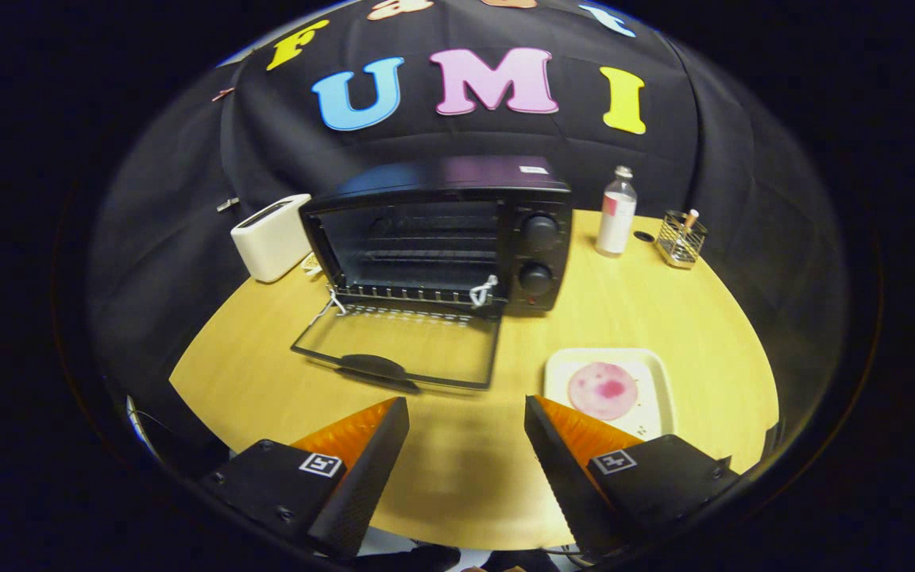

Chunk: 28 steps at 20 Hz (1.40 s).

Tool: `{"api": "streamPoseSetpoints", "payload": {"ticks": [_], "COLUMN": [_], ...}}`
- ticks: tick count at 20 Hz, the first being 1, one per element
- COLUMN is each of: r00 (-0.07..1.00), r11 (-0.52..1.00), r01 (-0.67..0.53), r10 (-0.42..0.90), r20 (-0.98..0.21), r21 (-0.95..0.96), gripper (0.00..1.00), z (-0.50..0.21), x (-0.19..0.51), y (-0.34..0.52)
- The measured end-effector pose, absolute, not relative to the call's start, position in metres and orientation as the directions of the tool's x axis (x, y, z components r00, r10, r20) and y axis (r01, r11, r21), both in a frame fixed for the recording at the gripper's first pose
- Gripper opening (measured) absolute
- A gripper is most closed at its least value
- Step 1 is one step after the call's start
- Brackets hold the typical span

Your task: Open the toaster oven, put the food inside, and close the toaster oven door.

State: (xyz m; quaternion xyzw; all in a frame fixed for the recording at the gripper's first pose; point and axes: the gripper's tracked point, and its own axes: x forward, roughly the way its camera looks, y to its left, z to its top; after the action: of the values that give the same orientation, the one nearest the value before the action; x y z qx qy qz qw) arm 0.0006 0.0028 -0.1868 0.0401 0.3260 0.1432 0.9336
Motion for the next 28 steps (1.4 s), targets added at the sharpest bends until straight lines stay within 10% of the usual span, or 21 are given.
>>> {"api": "streamPoseSetpoints", "payload": {"ticks": [8, 17, 22, 25, 28], "r00": [0.585, 0.474, 0.417, 0.404, 0.415], "r11": [0.893, 0.875, 0.848, 0.847, 0.852], "r01": [-0.011, -0.059, -0.024, 0.029, -0.006], "r10": [0.371, 0.448, 0.49, 0.475, 0.478], "r20": [-0.721, -0.758, -0.765, -0.781, -0.774], "r21": [0.451, 0.48, 0.53, 0.531, 0.523], "gripper": [0.99, 0.95, 0.56, 0.15, 0.09], "z": [-0.24, -0.29, -0.299, -0.304, -0.302], "x": [0.035, 0.06, 0.069, 0.073, 0.071], "y": [-0.122, -0.15, -0.145, -0.151, -0.149]}}
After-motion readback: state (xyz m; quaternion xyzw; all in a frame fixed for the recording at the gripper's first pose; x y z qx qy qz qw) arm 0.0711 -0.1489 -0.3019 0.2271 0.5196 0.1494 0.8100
